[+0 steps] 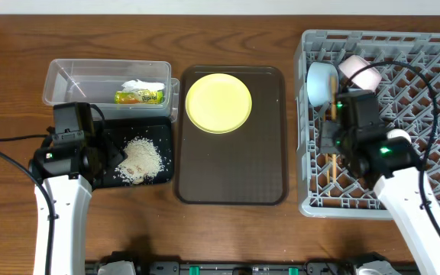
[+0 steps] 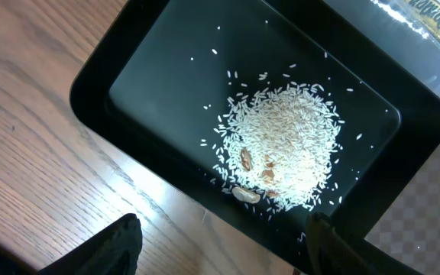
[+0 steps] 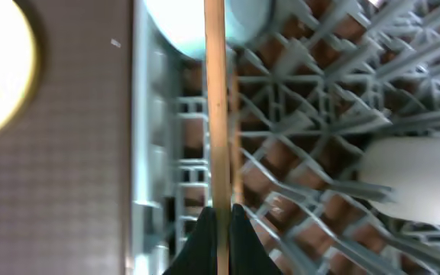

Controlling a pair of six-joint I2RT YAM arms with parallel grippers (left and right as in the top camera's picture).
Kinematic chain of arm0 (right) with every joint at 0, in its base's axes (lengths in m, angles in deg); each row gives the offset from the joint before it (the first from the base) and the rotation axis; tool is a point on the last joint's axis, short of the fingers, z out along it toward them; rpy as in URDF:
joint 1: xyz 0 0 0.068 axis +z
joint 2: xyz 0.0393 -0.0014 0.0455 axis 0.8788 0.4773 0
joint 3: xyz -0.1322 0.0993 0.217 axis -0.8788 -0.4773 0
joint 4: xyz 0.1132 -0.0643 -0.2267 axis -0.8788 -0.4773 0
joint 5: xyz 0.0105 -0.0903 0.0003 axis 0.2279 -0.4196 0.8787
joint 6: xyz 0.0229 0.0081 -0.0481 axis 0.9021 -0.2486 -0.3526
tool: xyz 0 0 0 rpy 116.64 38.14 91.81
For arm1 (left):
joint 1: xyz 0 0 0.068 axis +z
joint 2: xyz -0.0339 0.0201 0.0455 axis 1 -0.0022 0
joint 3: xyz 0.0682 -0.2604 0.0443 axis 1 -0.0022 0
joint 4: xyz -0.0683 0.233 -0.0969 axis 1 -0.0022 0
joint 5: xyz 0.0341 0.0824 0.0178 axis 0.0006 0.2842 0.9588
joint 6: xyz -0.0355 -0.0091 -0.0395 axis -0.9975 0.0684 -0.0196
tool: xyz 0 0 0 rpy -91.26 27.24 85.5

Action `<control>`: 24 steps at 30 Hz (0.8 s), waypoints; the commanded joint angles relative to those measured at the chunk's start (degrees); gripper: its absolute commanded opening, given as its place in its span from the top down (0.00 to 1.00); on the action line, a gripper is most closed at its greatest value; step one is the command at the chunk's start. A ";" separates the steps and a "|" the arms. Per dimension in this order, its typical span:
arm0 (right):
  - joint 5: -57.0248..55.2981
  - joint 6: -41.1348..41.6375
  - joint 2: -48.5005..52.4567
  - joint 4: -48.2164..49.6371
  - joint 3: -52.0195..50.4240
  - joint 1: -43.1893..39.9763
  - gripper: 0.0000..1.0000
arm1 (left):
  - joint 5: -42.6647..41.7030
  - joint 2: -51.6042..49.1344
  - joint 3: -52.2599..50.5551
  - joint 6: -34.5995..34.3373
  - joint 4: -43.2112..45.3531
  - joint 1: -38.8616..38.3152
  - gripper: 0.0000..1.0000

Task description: Sort waste into correct bins and load items into the dishwasher rack

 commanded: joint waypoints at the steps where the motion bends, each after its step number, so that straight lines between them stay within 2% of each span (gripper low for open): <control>1: 0.24 -5.11 2.40 -0.76 0.07 -2.49 0.99 | 0.13 -0.35 0.68 -0.15 -0.07 0.31 0.29; 7: 0.22 -5.29 7.93 -0.35 0.07 -3.67 0.99 | 0.11 -0.35 0.68 -0.15 0.07 0.31 0.29; 10: 0.17 -5.29 10.25 0.59 0.07 -3.78 0.96 | 0.11 -0.35 0.68 -0.15 0.07 0.28 0.29; 14: -0.20 -5.29 10.75 3.28 0.09 -3.76 0.73 | 0.11 -0.35 0.68 -0.15 0.07 0.31 0.29; 15: -0.15 -5.27 10.25 4.20 0.11 -3.74 0.62 | 0.11 -0.35 0.68 -0.13 0.07 0.31 0.29; 16: -0.11 -5.27 9.81 4.96 0.13 -3.69 0.58 | 0.13 -0.35 0.68 -0.15 0.07 0.28 0.29; 19: 2.67 -5.27 7.67 7.69 0.96 -3.41 0.56 | 0.11 -0.35 0.68 -0.15 0.07 0.31 0.29; 24: 15.06 -5.18 4.42 17.29 1.68 -2.25 0.54 | 0.11 -0.35 0.68 -0.15 0.07 0.28 0.29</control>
